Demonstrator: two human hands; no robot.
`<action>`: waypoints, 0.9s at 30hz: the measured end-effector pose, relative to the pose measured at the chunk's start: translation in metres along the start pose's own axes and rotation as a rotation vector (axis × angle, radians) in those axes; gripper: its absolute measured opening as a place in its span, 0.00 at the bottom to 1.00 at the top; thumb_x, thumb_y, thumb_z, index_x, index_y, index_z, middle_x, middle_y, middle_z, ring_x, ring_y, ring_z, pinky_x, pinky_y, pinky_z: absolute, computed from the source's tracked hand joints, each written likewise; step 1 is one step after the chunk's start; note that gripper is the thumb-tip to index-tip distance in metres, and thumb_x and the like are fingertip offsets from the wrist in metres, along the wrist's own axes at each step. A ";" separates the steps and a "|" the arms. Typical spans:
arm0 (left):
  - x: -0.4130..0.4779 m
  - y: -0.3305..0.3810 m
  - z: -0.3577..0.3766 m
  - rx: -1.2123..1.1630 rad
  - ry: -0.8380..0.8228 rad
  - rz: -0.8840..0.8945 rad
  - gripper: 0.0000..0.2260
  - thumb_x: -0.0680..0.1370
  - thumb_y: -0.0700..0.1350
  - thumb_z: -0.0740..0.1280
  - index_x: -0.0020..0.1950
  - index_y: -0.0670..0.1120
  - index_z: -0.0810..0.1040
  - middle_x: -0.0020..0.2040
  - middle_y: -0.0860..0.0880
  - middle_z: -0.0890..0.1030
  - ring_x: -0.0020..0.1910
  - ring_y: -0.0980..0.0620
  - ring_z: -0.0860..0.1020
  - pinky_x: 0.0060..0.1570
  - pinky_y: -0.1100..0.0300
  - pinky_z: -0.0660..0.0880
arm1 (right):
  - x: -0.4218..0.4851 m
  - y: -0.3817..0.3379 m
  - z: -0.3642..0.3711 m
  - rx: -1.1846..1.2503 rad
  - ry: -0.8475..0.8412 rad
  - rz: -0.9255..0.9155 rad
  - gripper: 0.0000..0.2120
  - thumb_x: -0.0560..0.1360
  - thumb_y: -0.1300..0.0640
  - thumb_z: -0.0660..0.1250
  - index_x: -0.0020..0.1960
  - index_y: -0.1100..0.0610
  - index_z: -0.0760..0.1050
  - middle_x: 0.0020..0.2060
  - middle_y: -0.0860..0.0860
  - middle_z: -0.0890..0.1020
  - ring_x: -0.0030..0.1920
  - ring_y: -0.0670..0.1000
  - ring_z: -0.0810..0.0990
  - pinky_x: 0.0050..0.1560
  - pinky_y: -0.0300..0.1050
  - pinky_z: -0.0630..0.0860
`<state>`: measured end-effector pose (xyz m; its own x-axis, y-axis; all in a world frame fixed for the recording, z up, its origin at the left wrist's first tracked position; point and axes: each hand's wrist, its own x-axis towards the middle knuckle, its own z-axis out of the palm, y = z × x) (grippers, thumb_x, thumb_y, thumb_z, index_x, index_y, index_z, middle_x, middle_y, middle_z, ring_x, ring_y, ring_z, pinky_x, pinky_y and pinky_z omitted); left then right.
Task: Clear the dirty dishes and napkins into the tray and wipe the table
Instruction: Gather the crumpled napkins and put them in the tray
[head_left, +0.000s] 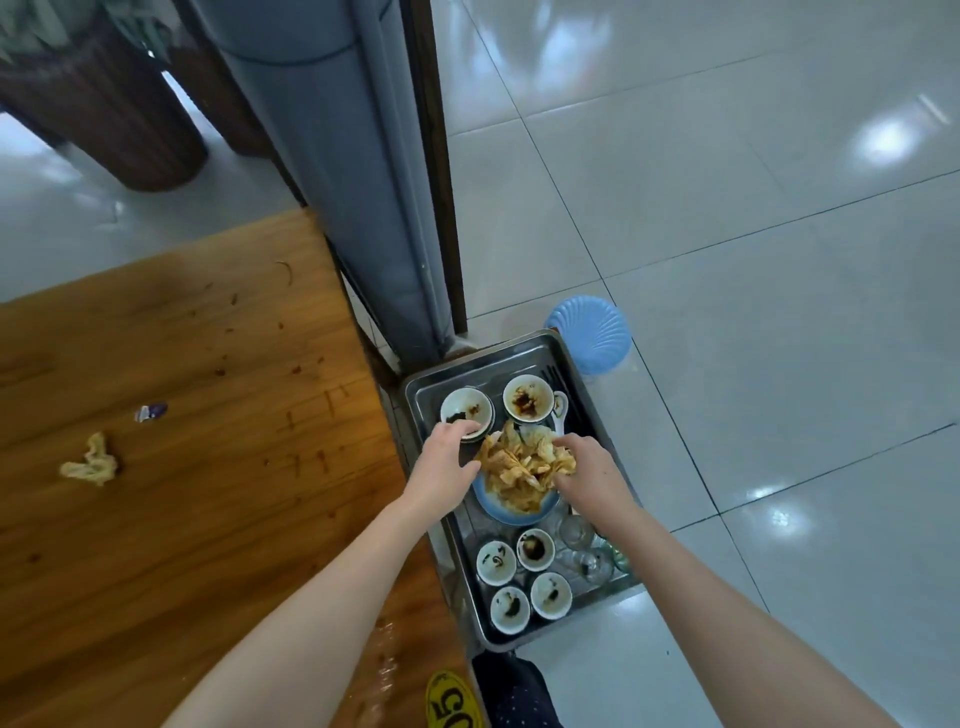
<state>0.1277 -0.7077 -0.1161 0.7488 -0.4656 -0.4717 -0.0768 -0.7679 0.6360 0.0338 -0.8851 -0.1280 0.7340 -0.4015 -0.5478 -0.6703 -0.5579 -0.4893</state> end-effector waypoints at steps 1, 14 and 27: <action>-0.004 0.000 -0.004 0.000 0.010 0.003 0.20 0.78 0.40 0.67 0.70 0.50 0.70 0.66 0.48 0.70 0.65 0.50 0.70 0.66 0.58 0.67 | -0.003 -0.004 -0.001 -0.001 0.006 -0.005 0.22 0.74 0.62 0.67 0.66 0.51 0.71 0.60 0.52 0.74 0.57 0.55 0.75 0.56 0.52 0.76; -0.070 -0.042 -0.070 -0.074 0.205 0.024 0.13 0.79 0.37 0.64 0.60 0.51 0.75 0.52 0.53 0.73 0.50 0.55 0.73 0.46 0.70 0.68 | -0.043 -0.085 0.015 -0.027 0.102 -0.197 0.15 0.76 0.61 0.65 0.62 0.53 0.76 0.59 0.51 0.78 0.59 0.52 0.76 0.60 0.49 0.73; -0.137 -0.148 -0.168 -0.099 0.417 -0.162 0.12 0.78 0.39 0.66 0.59 0.53 0.76 0.53 0.55 0.73 0.51 0.58 0.73 0.49 0.69 0.67 | -0.062 -0.210 0.092 -0.098 0.004 -0.440 0.17 0.76 0.61 0.65 0.64 0.53 0.74 0.60 0.51 0.77 0.61 0.52 0.75 0.63 0.51 0.73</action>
<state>0.1472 -0.4559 -0.0430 0.9485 -0.1104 -0.2968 0.1114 -0.7610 0.6391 0.1189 -0.6760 -0.0531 0.9476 -0.1133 -0.2988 -0.2806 -0.7425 -0.6083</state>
